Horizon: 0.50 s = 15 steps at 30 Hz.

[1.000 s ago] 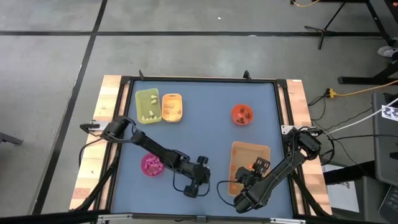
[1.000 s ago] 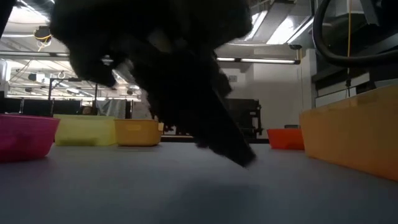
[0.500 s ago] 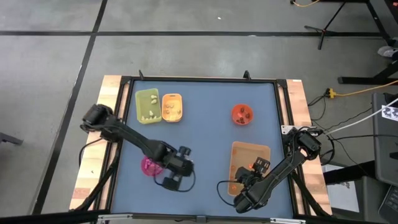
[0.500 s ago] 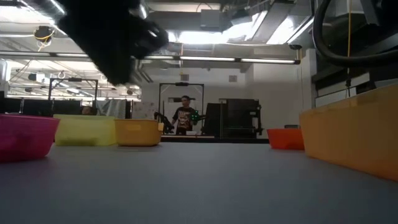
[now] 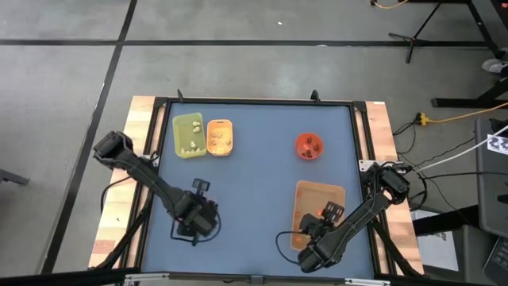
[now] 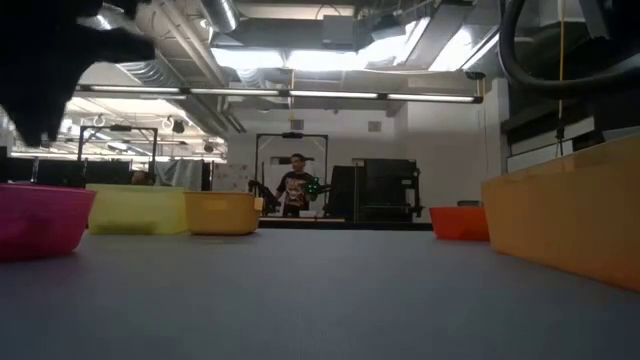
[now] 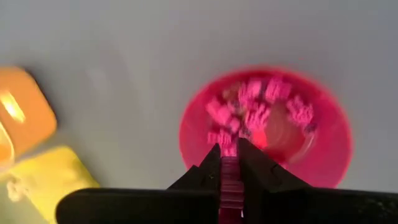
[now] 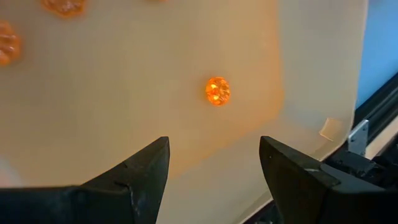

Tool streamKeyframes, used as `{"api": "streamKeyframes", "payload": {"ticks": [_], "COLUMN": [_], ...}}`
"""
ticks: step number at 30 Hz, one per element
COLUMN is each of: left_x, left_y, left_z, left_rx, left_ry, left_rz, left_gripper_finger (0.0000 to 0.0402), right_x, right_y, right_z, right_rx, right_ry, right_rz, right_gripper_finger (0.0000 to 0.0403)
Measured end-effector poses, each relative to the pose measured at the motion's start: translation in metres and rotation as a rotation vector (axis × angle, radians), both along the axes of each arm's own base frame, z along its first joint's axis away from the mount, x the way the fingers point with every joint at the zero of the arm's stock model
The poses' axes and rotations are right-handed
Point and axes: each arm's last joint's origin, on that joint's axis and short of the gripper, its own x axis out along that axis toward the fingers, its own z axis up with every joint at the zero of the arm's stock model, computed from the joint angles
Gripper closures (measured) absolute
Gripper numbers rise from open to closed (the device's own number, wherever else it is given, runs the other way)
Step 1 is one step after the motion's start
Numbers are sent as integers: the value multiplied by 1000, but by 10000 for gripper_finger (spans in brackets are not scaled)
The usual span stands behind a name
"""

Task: Sort Halloween decoration
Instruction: Put the pink skeleton toy into the red bowl, then return to Home Position

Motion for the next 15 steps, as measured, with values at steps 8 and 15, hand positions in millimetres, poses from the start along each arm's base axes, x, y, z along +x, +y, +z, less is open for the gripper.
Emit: {"api": "streamKeyframes", "payload": {"ticks": [8,15], "left_x": [-18,-21], "left_y": [-4,-2], "left_z": [-19,-24], "left_rx": [37,44], "left_ry": [71,87], "left_rz": [-16,-5], "left_gripper_finger": [378,325], "right_x": [5,25], "right_y": [1,-8], "right_z": [-1,14], "right_rx": [34,98], "right_ry": [-27,-55], "right_rz": [-11,-75], "right_gripper_finger": [155,155]}}
